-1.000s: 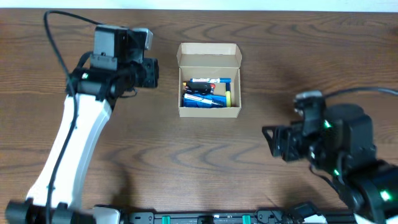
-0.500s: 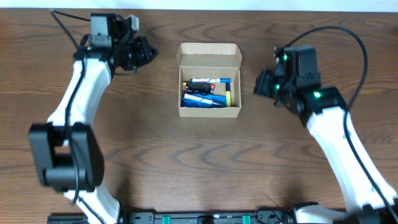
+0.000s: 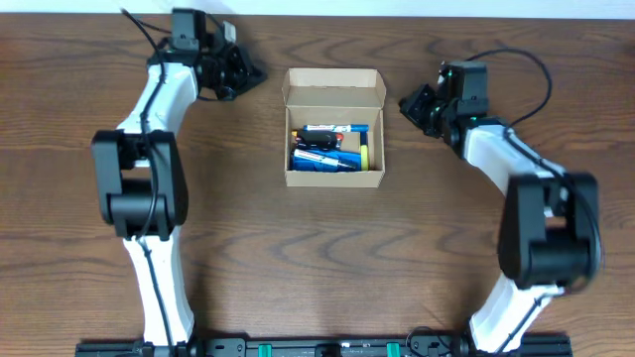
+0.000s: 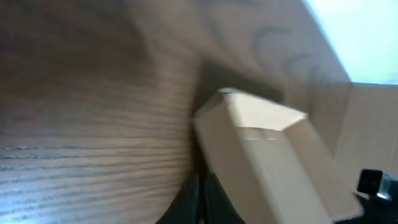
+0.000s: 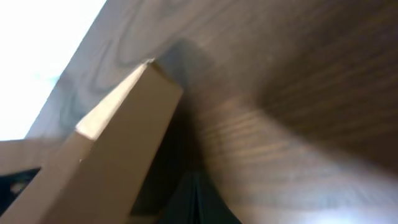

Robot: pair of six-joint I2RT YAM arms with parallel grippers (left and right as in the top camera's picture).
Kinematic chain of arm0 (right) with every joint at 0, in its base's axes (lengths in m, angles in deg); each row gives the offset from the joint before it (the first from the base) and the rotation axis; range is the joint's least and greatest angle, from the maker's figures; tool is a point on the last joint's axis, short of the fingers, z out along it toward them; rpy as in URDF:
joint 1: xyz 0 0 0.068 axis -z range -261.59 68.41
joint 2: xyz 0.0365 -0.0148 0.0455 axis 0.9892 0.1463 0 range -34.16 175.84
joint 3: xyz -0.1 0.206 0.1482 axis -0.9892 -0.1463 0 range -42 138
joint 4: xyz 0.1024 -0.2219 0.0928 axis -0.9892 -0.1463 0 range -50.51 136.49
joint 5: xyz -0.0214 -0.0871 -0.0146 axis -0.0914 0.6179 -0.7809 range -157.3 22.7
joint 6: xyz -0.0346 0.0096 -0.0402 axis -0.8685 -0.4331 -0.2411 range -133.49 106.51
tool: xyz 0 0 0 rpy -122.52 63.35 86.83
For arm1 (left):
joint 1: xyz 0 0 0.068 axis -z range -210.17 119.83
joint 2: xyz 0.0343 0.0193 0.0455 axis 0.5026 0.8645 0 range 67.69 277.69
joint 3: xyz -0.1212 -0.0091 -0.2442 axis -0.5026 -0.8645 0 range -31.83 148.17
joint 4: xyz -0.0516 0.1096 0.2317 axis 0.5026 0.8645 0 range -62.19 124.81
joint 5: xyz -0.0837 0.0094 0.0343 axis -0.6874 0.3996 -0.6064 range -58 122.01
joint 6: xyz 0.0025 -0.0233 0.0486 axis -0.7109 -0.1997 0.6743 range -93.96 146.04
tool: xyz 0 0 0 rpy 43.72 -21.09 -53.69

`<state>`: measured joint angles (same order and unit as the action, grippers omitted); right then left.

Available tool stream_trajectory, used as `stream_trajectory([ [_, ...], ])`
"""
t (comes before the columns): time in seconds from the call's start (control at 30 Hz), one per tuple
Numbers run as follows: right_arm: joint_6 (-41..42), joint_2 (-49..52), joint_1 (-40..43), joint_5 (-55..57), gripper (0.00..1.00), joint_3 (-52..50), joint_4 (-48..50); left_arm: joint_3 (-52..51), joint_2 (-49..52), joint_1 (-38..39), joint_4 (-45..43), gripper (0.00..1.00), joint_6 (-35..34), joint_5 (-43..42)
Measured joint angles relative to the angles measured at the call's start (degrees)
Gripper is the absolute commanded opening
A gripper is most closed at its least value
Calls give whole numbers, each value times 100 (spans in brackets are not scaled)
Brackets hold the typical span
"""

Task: Pack container
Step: 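Raise both grippers to the box's top flaps on either side, then push the lid flap over the box with both grippers to close it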

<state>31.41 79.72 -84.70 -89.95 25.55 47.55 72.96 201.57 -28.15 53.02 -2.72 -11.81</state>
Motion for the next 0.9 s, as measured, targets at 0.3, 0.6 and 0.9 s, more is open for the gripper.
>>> stream_trajectory([
  [0.3,935,1082,4,-660,1,4,1314,-2,479,48,-179,6,-153,-433],
  [0.6,1182,1322,-262,-1019,1,431,1364,2,479,323,-457,6,-173,-778],
  [0.9,1123,1322,-260,-1403,1,450,1773,48,479,302,-573,6,-144,-1189],
])
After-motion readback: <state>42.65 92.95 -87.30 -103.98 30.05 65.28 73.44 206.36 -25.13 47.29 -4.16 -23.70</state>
